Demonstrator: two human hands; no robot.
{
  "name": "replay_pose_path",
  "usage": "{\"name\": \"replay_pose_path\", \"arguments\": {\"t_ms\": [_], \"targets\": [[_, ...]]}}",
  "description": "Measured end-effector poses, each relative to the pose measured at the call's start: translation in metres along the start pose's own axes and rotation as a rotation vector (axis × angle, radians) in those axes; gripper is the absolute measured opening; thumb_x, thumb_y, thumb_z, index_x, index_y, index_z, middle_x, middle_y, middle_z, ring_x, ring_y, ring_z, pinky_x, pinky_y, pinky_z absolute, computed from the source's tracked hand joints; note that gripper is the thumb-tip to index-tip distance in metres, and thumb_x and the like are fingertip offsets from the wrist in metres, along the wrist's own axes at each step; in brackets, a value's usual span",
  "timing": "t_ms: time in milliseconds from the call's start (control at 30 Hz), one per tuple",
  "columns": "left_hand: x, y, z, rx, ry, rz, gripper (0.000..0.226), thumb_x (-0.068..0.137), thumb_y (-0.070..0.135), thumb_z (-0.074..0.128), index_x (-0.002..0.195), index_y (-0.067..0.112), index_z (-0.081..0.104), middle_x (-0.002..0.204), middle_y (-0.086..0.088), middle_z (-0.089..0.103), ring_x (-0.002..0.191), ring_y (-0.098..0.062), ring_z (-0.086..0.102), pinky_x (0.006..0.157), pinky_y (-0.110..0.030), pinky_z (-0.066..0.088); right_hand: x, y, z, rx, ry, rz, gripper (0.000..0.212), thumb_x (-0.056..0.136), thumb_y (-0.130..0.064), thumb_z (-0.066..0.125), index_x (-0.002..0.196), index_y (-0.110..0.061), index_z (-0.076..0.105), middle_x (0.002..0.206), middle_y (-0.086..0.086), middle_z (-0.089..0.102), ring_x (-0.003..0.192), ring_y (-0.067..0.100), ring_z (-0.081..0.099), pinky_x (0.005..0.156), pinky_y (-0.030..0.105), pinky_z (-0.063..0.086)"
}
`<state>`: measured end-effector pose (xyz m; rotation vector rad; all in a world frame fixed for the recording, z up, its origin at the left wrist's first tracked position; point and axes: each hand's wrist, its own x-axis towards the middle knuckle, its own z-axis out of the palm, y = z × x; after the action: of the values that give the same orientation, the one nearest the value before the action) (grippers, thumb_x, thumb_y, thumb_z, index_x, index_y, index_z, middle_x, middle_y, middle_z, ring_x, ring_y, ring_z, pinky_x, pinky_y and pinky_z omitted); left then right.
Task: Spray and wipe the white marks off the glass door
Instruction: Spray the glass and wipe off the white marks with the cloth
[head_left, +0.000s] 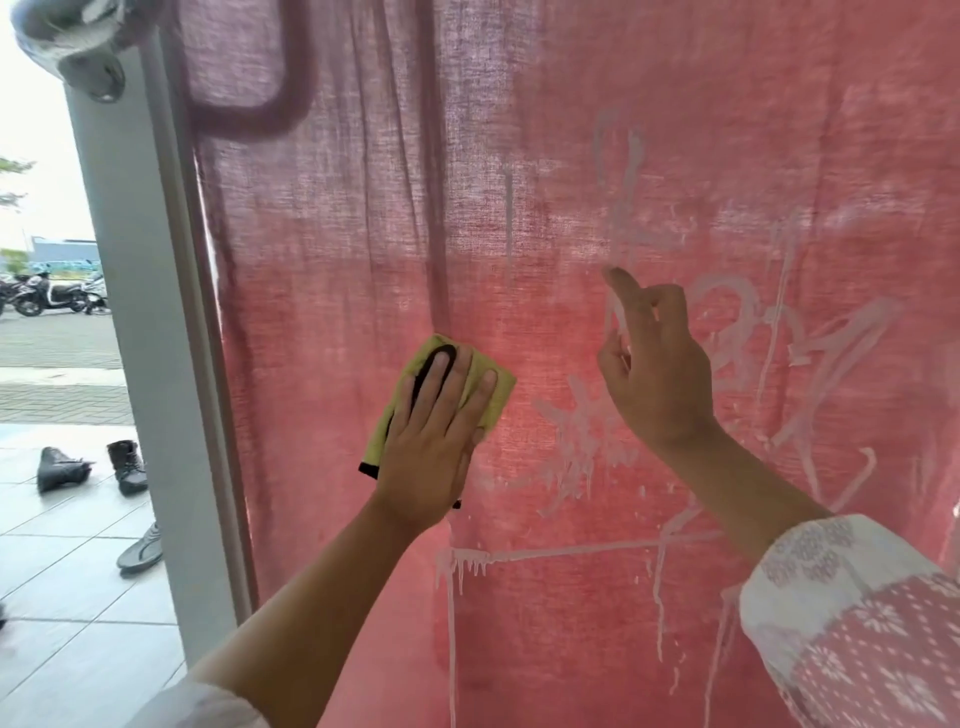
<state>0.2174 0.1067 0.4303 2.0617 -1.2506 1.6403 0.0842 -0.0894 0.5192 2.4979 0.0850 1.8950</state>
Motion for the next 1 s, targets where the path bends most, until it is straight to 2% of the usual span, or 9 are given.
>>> {"name": "replay_pose_path", "arguments": {"t_ms": [167,233,433,533,600,700,833,900,1000], "targets": [[0.052,-0.036,-0.030,0.057,-0.073,0.281,0.050,0.102,0.026,0.029,0.150,0.012,0.027,0.157,-0.013,0.020,0.147,-0.030,0.014,0.118,-0.051,0.015,0.006,0.007,0.000,-0.065,-0.029,0.025,0.067,0.078,0.005,0.059,0.140,-0.015,0.042,0.106,0.020,0.050,0.040,0.022,0.043,0.034,0.019,0.035],[0.090,-0.052,-0.043,0.095,-0.030,0.305,0.050,0.103,0.027,0.027,0.150,0.009,0.027,0.157,-0.015,0.020,0.147,-0.031,0.014,0.118,-0.051,0.013,0.006,0.005,0.001,-0.073,-0.045,0.020,0.066,0.078,0.004,0.060,0.139,-0.013,0.044,0.105,0.020,0.050,0.039,0.023,0.043,0.033,0.021,0.037],[0.136,-0.033,-0.034,0.005,0.261,-0.159,0.051,0.101,0.016,0.039,0.150,0.007,0.027,0.157,-0.018,0.020,0.146,-0.033,0.013,0.119,-0.052,0.010,0.008,0.012,-0.008,-0.069,-0.065,-0.016,0.064,0.079,0.004,0.060,0.139,-0.013,0.044,0.105,0.018,0.050,0.039,0.021,0.043,0.031,0.024,0.039],[0.120,-0.005,-0.019,-0.057,0.283,-0.290,0.052,0.101,0.016,0.039,0.151,0.008,0.025,0.157,-0.018,0.018,0.147,-0.032,0.009,0.119,-0.052,0.008,0.015,0.019,-0.017,-0.096,-0.024,0.013,0.064,0.079,0.004,0.058,0.139,-0.013,0.044,0.106,0.017,0.050,0.040,0.021,0.043,0.032,0.020,0.035],[0.102,0.004,-0.014,-0.034,0.206,-0.190,0.052,0.101,0.018,0.038,0.150,0.008,0.025,0.157,-0.018,0.017,0.147,-0.032,0.009,0.119,-0.052,0.008,0.022,0.023,-0.023,-0.113,0.005,0.033,0.063,0.080,0.004,0.057,0.139,-0.014,0.043,0.107,0.018,0.050,0.041,0.021,0.043,0.035,0.016,0.030],[0.087,-0.011,-0.021,0.033,0.093,0.090,0.052,0.100,0.022,0.039,0.149,0.007,0.029,0.156,-0.018,0.020,0.146,-0.034,0.013,0.118,-0.053,0.012,0.030,0.028,-0.032,-0.124,0.000,0.046,0.062,0.080,0.004,0.056,0.138,-0.015,0.042,0.111,0.019,0.048,0.042,0.022,0.044,0.037,0.018,0.033],[0.117,-0.048,-0.045,0.105,0.067,0.327,0.051,0.101,0.025,0.035,0.148,0.006,0.031,0.156,-0.016,0.023,0.146,-0.031,0.017,0.118,-0.051,0.015,0.034,0.037,-0.041,-0.158,-0.050,0.039,0.061,0.081,0.002,0.058,0.138,-0.015,0.044,0.116,0.020,0.045,0.041,0.022,0.044,0.037,0.016,0.032],[0.140,-0.052,-0.051,0.114,0.139,0.223,0.051,0.102,0.025,0.033,0.149,0.005,0.028,0.156,-0.017,0.022,0.146,-0.032,0.015,0.119,-0.049,0.012,0.034,0.044,-0.043,-0.162,-0.067,0.024,0.061,0.082,0.001,0.057,0.139,-0.015,0.043,0.117,0.020,0.044,0.041,0.022,0.045,0.036,0.020,0.036],[0.173,-0.035,-0.045,0.032,0.289,-0.223,0.053,0.102,0.022,0.030,0.152,0.009,0.018,0.159,-0.016,0.015,0.147,-0.030,0.009,0.120,-0.044,0.002,0.033,0.054,-0.046,-0.162,-0.090,-0.018,0.062,0.081,0.001,0.057,0.138,-0.016,0.042,0.118,0.019,0.044,0.040,0.022,0.045,0.033,0.025,0.042]]}}
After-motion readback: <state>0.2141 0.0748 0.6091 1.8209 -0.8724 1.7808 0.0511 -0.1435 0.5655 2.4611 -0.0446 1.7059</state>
